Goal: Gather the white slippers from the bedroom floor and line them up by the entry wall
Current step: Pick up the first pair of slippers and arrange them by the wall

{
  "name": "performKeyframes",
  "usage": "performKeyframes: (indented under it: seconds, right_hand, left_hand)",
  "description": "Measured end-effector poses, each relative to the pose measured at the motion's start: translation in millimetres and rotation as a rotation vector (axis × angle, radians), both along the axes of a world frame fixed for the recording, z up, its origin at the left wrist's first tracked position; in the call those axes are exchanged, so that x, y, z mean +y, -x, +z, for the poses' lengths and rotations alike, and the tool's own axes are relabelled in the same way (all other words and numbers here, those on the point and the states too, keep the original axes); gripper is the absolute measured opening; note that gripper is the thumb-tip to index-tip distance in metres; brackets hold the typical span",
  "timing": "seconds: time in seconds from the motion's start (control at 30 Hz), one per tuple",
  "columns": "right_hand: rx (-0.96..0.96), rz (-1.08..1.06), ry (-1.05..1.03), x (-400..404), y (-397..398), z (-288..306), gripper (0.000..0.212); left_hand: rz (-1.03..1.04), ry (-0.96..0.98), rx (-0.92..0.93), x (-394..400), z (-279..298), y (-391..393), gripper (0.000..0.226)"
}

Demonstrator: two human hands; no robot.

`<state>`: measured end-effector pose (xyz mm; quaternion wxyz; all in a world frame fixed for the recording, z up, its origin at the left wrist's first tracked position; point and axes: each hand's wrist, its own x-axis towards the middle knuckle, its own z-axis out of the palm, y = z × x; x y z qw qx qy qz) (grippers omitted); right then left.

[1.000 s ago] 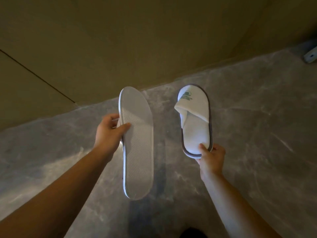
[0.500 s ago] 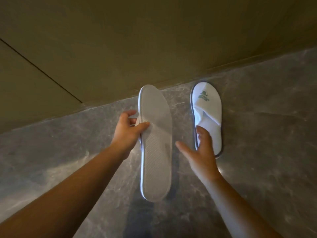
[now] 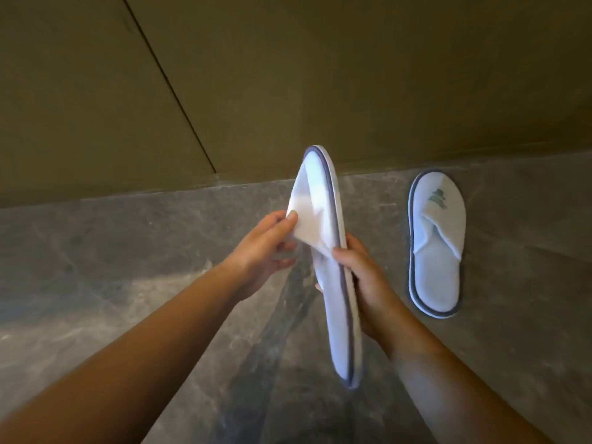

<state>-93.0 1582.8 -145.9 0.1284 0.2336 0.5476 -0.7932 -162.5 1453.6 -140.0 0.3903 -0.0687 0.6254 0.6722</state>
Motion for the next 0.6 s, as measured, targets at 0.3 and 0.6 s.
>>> performKeyframes:
  seconds: [0.3, 0.6]
  right_hand:
    - [-0.018, -0.001, -0.007, 9.5, 0.9, -0.3, 0.028]
    - [-0.108, -0.044, -0.096, -23.7, 10.0, -28.7, 0.022]
  left_hand:
    - [0.183, 0.016, -0.009, -19.3, -22.3, -9.9, 0.075]
    - [0.379, 0.161, -0.056, -57.8, -46.1, -16.1, 0.044]
